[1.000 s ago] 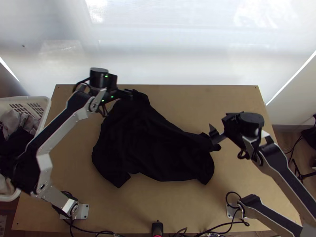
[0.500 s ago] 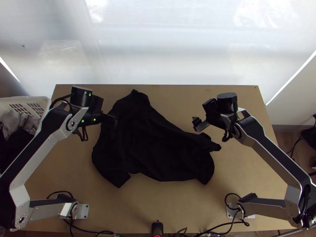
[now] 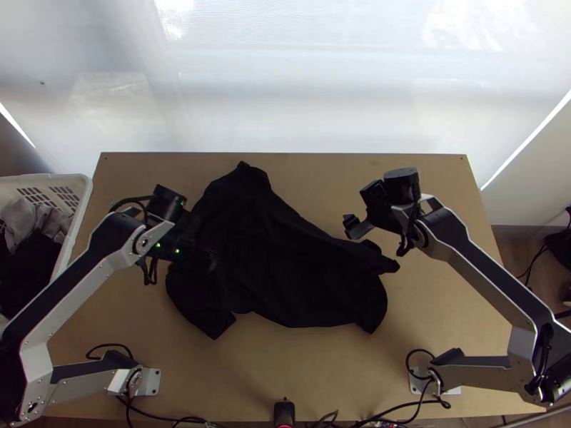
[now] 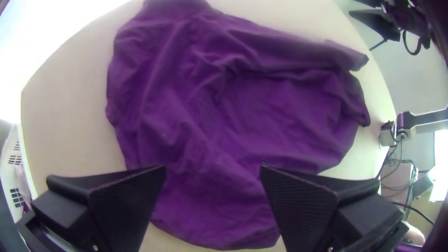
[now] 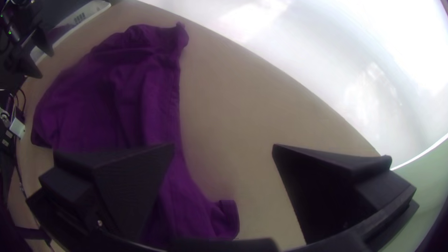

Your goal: Fold the t-shirt

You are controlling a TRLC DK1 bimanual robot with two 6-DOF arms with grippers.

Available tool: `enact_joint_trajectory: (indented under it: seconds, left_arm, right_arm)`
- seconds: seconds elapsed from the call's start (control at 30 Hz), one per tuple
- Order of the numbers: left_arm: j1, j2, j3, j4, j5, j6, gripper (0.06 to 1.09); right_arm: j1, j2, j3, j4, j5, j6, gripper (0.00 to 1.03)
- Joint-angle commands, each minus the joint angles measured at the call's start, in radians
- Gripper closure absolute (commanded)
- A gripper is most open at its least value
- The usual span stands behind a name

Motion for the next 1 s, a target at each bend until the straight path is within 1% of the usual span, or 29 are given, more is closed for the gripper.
enact_joint_trajectory:
  seconds: [0.0,0.13,0.37,0.43,0.5,0.53,0.6,0.63,0.67,0.73,0.83,0.97]
  left_arm:
    - [-0.066,0.024,-0.076,-0.011,0.002,-0.013,0.12]
    - [-0.073,0.049,-0.099,-0.004,-0.004,-0.011,0.12]
    - [-0.086,0.104,-0.104,-0.004,-0.029,-0.019,0.12]
    - [-0.092,0.116,-0.113,0.003,-0.042,-0.019,0.12]
    - [-0.099,0.138,-0.120,0.007,-0.061,-0.025,0.17]
    - [-0.102,0.147,-0.125,0.015,-0.062,-0.029,0.22]
    - [-0.104,0.156,-0.133,0.038,-0.062,-0.029,0.42]
    - [-0.104,0.161,-0.131,0.047,-0.059,-0.031,0.55]
    - [-0.104,0.167,-0.131,0.050,-0.055,-0.031,0.64]
    - [-0.104,0.182,-0.131,0.061,-0.053,-0.022,0.79]
    - [-0.098,0.190,-0.131,0.085,-0.052,-0.017,1.05]
    - [-0.092,0.191,-0.133,0.088,-0.046,-0.006,1.05]
  right_arm:
    - [0.007,0.024,-0.071,-0.010,-0.001,-0.001,0.05]
    - [0.001,0.027,-0.097,-0.021,-0.003,-0.001,0.05]
    - [0.042,-0.007,-0.091,-0.147,-0.031,0.006,0.05]
    - [0.045,-0.021,-0.099,-0.164,-0.034,0.006,0.05]
    - [0.045,-0.027,-0.105,-0.173,-0.035,0.002,0.05]
    - [0.044,-0.029,-0.105,-0.175,-0.035,-0.001,0.05]
    - [0.044,-0.030,-0.102,-0.178,-0.035,-0.002,0.05]
    - [0.042,-0.032,-0.097,-0.182,-0.035,-0.004,0.05]
    - [0.041,-0.032,-0.096,-0.184,-0.035,-0.004,0.05]
    - [0.037,-0.032,-0.093,-0.184,-0.035,-0.004,0.05]
    - [0.036,-0.032,-0.093,-0.190,-0.035,-0.004,0.05]
    - [0.027,-0.032,-0.093,-0.192,-0.035,-0.004,0.05]
